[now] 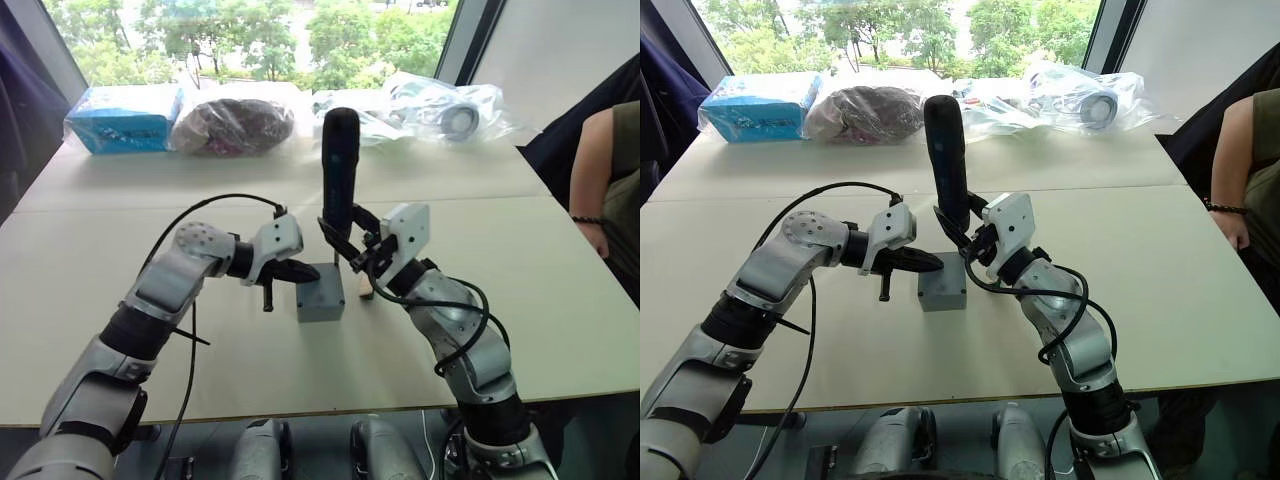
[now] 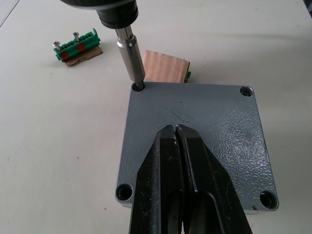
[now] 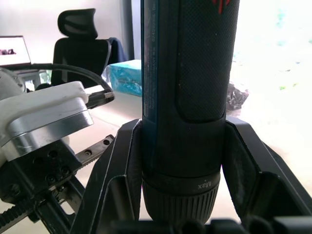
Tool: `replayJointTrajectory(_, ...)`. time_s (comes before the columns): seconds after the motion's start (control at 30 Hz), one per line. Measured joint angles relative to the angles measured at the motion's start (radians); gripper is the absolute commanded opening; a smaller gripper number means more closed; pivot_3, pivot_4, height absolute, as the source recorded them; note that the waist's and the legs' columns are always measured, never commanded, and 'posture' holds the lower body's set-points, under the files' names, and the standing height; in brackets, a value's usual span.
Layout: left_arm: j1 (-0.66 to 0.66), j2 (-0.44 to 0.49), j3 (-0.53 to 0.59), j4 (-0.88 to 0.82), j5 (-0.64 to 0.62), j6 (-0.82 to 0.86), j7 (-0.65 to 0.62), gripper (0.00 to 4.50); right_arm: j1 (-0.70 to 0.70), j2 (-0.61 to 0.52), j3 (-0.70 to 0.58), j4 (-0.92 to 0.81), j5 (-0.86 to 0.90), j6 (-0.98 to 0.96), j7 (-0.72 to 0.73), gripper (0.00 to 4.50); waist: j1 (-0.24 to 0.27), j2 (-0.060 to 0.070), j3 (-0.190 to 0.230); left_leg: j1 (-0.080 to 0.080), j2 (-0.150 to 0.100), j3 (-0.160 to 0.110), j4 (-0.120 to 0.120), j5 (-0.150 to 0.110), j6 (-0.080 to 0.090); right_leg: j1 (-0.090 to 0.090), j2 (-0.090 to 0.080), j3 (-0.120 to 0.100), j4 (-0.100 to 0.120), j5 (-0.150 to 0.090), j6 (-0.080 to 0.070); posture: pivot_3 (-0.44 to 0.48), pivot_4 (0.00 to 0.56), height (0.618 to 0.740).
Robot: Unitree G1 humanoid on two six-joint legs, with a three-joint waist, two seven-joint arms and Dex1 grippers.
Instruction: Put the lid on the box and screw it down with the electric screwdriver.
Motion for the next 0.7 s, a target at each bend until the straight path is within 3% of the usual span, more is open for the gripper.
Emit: replayJointTrajectory(0.7, 0.027, 0.002, -0.001, -0.008, 0.009, -0.001, 0.003, 0.00, 0.000, -0.009, 0.036, 0.001, -0.059, 0.014, -0.007, 1.71, 0.000, -0.001, -0.007, 0.015, 0.003, 0.000, -0.003, -0.001, 0.001, 0.014, -0.001, 0.000, -0.002, -0.003, -0.005, 0.000, 0.150, 0.740)
